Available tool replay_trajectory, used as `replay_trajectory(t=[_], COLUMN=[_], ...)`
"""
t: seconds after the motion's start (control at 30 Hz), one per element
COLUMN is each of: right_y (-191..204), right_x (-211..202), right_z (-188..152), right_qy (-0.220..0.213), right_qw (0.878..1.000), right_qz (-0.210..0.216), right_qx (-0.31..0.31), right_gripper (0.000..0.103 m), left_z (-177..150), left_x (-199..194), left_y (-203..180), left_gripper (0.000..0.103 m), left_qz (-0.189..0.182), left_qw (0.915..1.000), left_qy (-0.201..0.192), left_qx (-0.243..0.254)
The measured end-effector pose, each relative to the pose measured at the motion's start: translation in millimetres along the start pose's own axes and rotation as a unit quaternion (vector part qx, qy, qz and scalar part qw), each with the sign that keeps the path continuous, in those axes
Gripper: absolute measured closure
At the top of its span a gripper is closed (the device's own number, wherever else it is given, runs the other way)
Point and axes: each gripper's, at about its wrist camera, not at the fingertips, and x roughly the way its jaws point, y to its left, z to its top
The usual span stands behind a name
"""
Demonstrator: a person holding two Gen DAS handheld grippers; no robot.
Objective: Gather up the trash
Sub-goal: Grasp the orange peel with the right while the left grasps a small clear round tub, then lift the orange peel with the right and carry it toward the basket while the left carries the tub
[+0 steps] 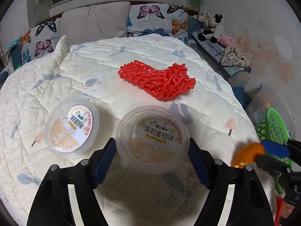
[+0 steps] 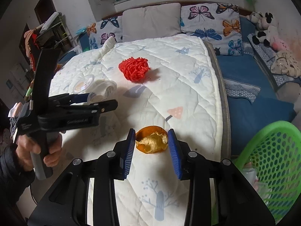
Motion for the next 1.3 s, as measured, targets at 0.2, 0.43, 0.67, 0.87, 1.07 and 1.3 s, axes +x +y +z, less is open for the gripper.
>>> replay_trajectory(t=[0.2, 0.43, 0.67, 0.87, 1.07, 1.3], right_y=[-1.8, -10.7, -20.4, -14.6, -8.1, -1.0], right_x=[-7.8, -22.9, -29.0, -15.0, 14.4, 31.5], right_z=[-7.6, -17.2, -28.2, -22.3, -15.5, -15.7], right_qy=[-0.004, -0.009, -0.007, -0.003, 0.014, 0.02], right_qw=[1.0, 1.0, 0.999, 0.999, 0.999, 1.0], right_qz=[0.003, 0.008, 0.014, 0.018, 0.011, -0.019], right_qx=[0.006, 0.022, 0.042, 0.039, 0.032, 0.014], right_gripper=[0.067, 0.081, 0.079, 0.052, 0.043, 0.054], left_z=[-0.7, -3.1, -5.7, -5.5, -5.6, -6.2], left_x=[-1.2, -18.2, -39.0, -45.8, -48.6, -48.9], left_y=[-6.0, -13.1, -25.0, -20.4, -13.2, -11.3], left_gripper=[0.043, 0.043, 0.043, 0.043, 0.043, 0.043], left_qz=[-0.003, -0.009, -0.017, -0.015, -0.015, -0.015], left_qw=[0.9999, 0.9996, 0.9988, 0.9988, 0.9988, 0.9988], left_qy=[-0.006, -0.019, -0.036, -0.038, -0.041, -0.04], left_qx=[0.009, 0.017, 0.028, 0.025, 0.023, 0.023])
